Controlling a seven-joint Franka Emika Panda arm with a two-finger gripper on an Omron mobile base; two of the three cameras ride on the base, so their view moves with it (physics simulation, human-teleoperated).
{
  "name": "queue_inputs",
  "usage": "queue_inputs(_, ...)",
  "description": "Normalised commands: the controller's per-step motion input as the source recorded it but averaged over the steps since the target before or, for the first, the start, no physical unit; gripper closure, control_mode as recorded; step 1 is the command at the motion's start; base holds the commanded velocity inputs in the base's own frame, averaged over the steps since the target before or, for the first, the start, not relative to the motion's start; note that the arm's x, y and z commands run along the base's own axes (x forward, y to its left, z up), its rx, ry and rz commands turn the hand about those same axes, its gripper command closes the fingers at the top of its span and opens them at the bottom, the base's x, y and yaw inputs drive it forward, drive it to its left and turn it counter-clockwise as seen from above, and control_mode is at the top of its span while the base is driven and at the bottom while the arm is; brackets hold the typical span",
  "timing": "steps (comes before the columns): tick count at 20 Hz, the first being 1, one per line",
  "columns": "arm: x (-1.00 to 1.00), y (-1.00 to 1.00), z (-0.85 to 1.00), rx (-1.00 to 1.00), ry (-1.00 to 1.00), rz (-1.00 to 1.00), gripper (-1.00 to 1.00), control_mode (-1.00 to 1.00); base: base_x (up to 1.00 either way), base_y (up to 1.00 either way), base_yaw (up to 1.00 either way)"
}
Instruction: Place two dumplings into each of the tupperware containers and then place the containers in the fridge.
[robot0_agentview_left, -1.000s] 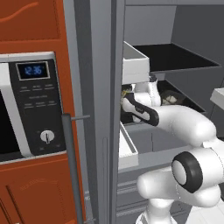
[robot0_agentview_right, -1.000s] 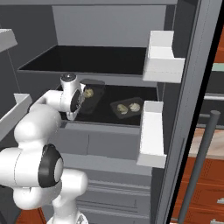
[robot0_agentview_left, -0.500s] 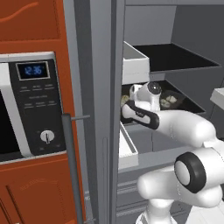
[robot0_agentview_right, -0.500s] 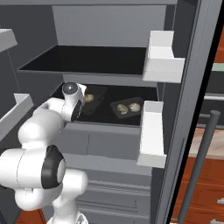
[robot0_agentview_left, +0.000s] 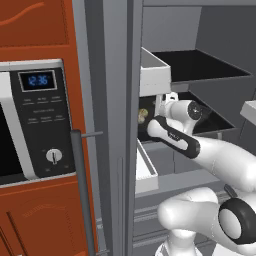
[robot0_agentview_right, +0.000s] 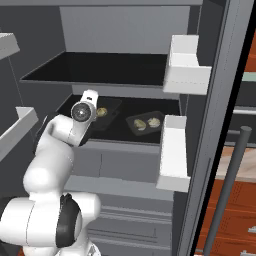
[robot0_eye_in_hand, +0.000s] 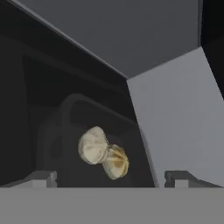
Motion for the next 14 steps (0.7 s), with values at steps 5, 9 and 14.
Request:
queue_inputs(5, -0.88, -0.23, 0.65, 0.0, -0.21, -0.03, -1.0, -1.0, 0.0, 0.0, 0.0)
queue_inputs(9, -1.0, -0.29, 0.32, -0.03, -0.12, -0.16, -1.0, -1.0, 0.0, 0.0, 0.0)
queue_inputs(14, -1.0, -0.26, 0.22, -0.19, -0.02, -0.17, -1.0, -1.0, 0.0, 0.0, 0.0)
